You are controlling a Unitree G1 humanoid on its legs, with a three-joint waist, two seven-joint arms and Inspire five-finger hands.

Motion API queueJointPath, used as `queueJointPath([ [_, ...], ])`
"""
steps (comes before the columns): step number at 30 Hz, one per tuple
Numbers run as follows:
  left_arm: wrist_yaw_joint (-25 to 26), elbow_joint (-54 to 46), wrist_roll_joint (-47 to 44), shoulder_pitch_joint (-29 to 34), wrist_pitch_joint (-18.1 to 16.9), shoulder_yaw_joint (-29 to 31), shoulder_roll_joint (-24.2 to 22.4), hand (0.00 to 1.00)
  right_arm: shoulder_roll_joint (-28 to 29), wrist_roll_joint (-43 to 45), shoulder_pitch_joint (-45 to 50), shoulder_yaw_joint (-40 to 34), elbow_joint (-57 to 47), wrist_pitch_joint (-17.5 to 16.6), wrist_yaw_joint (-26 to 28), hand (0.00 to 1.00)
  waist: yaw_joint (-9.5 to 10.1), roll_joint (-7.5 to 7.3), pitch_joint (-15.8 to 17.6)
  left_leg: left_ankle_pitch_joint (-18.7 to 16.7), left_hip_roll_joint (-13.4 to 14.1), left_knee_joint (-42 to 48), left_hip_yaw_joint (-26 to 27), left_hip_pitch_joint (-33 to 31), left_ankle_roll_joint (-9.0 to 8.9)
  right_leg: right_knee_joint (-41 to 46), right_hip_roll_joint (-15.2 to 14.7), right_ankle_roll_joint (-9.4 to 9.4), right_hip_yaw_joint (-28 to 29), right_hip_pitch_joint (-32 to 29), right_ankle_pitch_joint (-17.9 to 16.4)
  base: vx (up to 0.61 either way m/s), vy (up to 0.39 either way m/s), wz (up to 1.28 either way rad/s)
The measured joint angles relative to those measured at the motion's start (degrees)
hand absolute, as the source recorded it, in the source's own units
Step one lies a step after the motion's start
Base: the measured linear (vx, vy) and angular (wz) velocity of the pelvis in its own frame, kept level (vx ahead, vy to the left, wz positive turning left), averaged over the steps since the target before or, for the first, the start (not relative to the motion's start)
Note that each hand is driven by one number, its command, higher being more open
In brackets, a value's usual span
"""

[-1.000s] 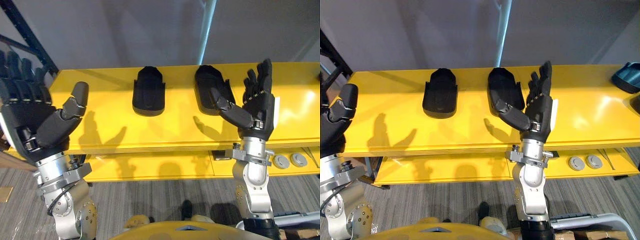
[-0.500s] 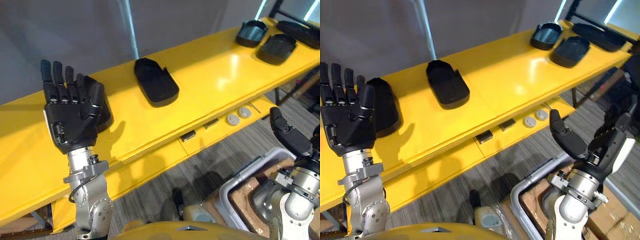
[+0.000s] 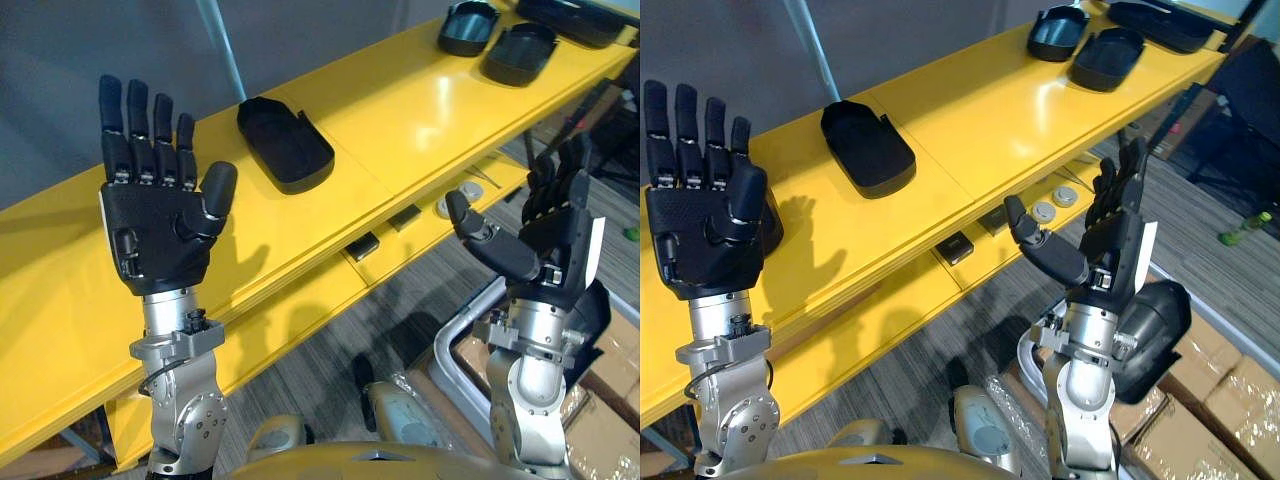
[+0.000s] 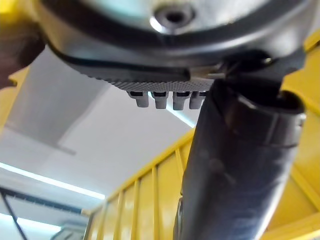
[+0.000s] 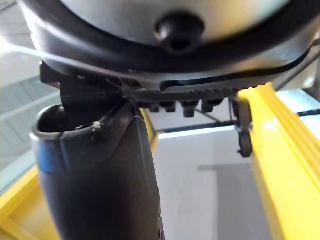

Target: Walk over and take three plastic housings, then place them on the shelf

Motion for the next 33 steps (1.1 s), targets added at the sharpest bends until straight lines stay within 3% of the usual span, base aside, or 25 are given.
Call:
queueJointPath([
  [2,-0.52,-0.24,-0.53,0.87,0.57,0.00,0.04,1.00,1.89,3.83,-0.85,1.52,0.02,-0.16,0.78,1.00,-0.05,-0.69,0.48,0.26,-1.02,0.42,3.81,1.02,1.20,-5.69,-1.23,1.92,0.82,2.48,1.81,-0.21,0.132,-0.88],
  [3,-0.96,-0.34,-0.76,0.91,1.12,0.28,-0.09,1.00,2.24,5.36,-2.55,2.07,0.45,-0.61,0.84,1.00,0.27,-0.21,1.08,1.19,-0.46,-0.63,5.54,1.59,2.14,-7.06,-2.79,0.95,-4.75,3.06,0.16,-0.31,0.140,-1.22],
  [4,-1.69,-0.45,-1.24,1.01,1.57,1.41,0.01,1.00,1.86,5.99,-5.86,3.65,2.41,-1.98,0.86,1.00,0.91,0.37,1.52,2.16,0.77,-1.60,8.86,1.91,2.99,-3.52,-5.12,-1.40,-11.39,1.10,-3.03,-0.27,0.094,-1.07],
  [6,-2.50,-0.47,-2.58,0.74,2.39,3.57,-0.06,1.00,0.60,5.71,-11.78,6.75,6.43,-2.66,0.91,1.00,1.74,0.46,1.43,4.06,1.73,-3.48,12.16,1.97,3.11,10.09,-8.17,-4.36,-17.95,-1.82,-6.41,-0.22,0.077,-0.94],
  [7,-2.89,-0.47,-3.12,0.38,3.12,3.95,0.02,1.00,0.04,4.03,-14.47,8.09,9.27,-3.28,0.75,1.00,2.35,0.61,1.33,5.37,2.75,-4.68,13.03,2.24,2.90,17.73,-10.54,-4.24,-20.66,-1.23,-9.68,-0.18,0.030,-0.61],
  [9,-3.88,-0.27,-3.43,0.57,4.37,4.00,-0.45,1.00,-0.47,1.57,-17.52,10.29,13.78,-3.71,-0.61,1.00,3.49,0.58,1.27,7.00,4.53,-5.98,14.27,2.01,2.23,24.00,-14.58,-3.98,-23.19,2.38,-13.88,-0.14,-0.049,-0.49],
  [12,-4.15,1.19,-6.15,1.58,6.86,4.15,-0.49,1.00,0.83,-0.48,-19.84,15.28,20.21,-3.48,-2.41,1.00,6.31,0.22,0.78,8.89,8.04,-7.45,18.83,1.62,-0.03,24.95,-22.29,-3.74,-25.71,8.31,-13.97,-0.12,-0.154,-0.80],
  [13,-4.15,1.69,-6.49,1.85,7.36,4.12,-0.49,1.00,1.38,-0.50,-19.84,15.96,20.92,-3.22,-2.71,1.00,6.53,-0.05,0.57,9.21,8.70,-7.36,19.73,1.28,-0.58,24.47,-23.56,-3.10,-25.77,8.73,-13.52,-0.09,-0.257,-0.96],
  [14,-4.16,2.77,-7.25,2.54,7.95,3.74,-0.44,1.00,2.38,-0.54,-19.66,16.72,21.76,-2.48,-3.20,1.00,6.46,-0.70,0.03,9.88,10.14,-7.02,21.07,0.14,-1.71,22.29,-25.07,-1.11,-25.52,9.39,-12.22,-0.09,-0.390,-0.86],
  [15,-4.15,4.34,-8.12,3.01,8.25,2.96,-0.41,1.00,2.84,-1.00,-19.07,16.82,21.82,-1.03,-3.83,1.00,6.04,-1.28,-0.29,10.65,11.96,-6.75,22.09,-0.61,-3.02,16.69,-24.81,2.26,-25.19,11.07,-10.18,-0.07,-0.334,-0.78],
  [16,-4.15,5.08,-8.44,3.18,8.52,2.70,-0.40,1.00,2.96,-1.40,-18.57,16.80,21.81,-0.43,-4.05,1.00,5.72,-1.85,-0.60,11.04,12.50,-6.68,22.35,-0.94,-3.69,13.11,-24.53,4.20,-25.37,12.03,-8.99,-0.10,-0.622,-0.76],
  [17,-3.94,6.71,-9.37,3.20,8.83,1.66,0.13,1.00,2.91,-1.64,-16.24,16.44,21.55,1.25,-3.63,1.00,4.84,-4.75,-2.09,11.98,13.55,-6.02,23.00,-1.83,-5.51,3.58,-23.25,8.57,-26.55,14.80,-7.71,-0.06,-0.398,-0.53],
  [18,-3.88,6.99,-9.36,3.16,8.82,1.37,0.17,1.00,2.82,-1.54,-15.79,16.17,21.44,1.51,-3.27,1.00,4.74,-4.81,-2.33,12.05,13.67,-5.89,23.05,-2.01,-6.02,2.87,-22.82,9.30,-27.03,15.39,-8.63,-0.08,-0.680,-0.59],
  [19,-3.40,7.64,-9.44,3.21,8.82,-0.44,-1.80,1.00,0.97,-1.47,-13.99,14.57,21.25,2.38,-1.32,1.00,3.44,-3.32,-2.44,12.94,16.45,-5.92,22.27,-2.43,-7.56,0.82,-19.68,9.17,-28.10,16.01,-11.28,-0.02,-0.282,-0.26],
  [20,-3.33,7.67,-9.48,3.20,8.84,-1.07,-2.19,1.00,0.43,-1.46,-13.38,14.27,21.01,2.58,-0.93,1.00,3.06,-2.86,-2.48,13.13,17.05,-6.02,22.00,-2.55,-7.78,0.51,-18.95,8.85,-28.31,16.09,-11.54,-0.03,-0.431,-0.25],
  [21,-3.31,7.65,-9.85,3.10,8.90,-3.51,-3.31,1.00,-1.58,-1.46,-10.97,11.97,20.13,3.12,0.01,1.00,1.58,-1.35,-2.72,14.34,19.05,-6.16,20.84,-3.28,-7.43,-0.76,-16.53,7.70,-28.94,16.30,-12.25,-0.01,-0.275,-0.16],
  [24,-3.80,7.66,-10.47,2.61,9.06,-5.78,-4.50,1.00,-2.74,-1.44,-6.78,8.19,19.50,3.41,0.18,1.00,-1.38,-0.66,-2.71,18.71,21.15,-4.97,19.56,-3.84,-5.75,-2.02,-14.00,5.62,-28.30,16.71,-12.86,-0.02,-0.281,-0.30],
  [25,-3.79,7.67,-9.22,2.54,9.03,-6.37,-4.59,1.00,-2.80,-1.40,-4.61,7.07,17.37,3.72,-0.30,1.00,-1.51,-0.64,-2.67,19.01,21.19,-4.34,19.34,-3.71,-6.33,-2.95,-13.89,4.67,-26.25,16.67,-12.73,-0.03,-0.155,-0.55],
  [29,-2.07,7.68,-4.11,2.85,8.83,-6.72,-4.08,1.00,-3.33,-0.10,-4.19,6.50,13.29,5.15,-0.80,1.00,-0.87,0.75,-3.54,17.80,15.70,-11.55,12.49,-0.63,-6.38,-2.60,-14.04,4.77,-20.45,12.28,-11.63,-0.03,0.018,-0.82],
  [31,0.61,8.09,-1.88,3.14,8.48,-6.62,-3.84,1.00,-4.16,0.15,-5.07,6.54,13.27,6.74,-0.41,1.00,-0.44,1.19,-3.79,17.12,14.03,-13.23,12.23,0.04,-6.76,-1.91,-14.92,5.86,-17.53,9.52,-10.77,-0.05,0.091,-0.63],
  [33,3.15,10.69,4.13,3.28,8.58,-5.99,-3.34,1.00,-4.98,-0.18,-5.71,6.04,14.57,9.34,-1.20,1.00,-0.33,0.93,-3.51,13.84,13.00,-13.20,13.19,0.01,-7.09,-2.55,-15.68,7.05,-16.17,8.15,-8.86,-0.08,0.192,-0.36],
])
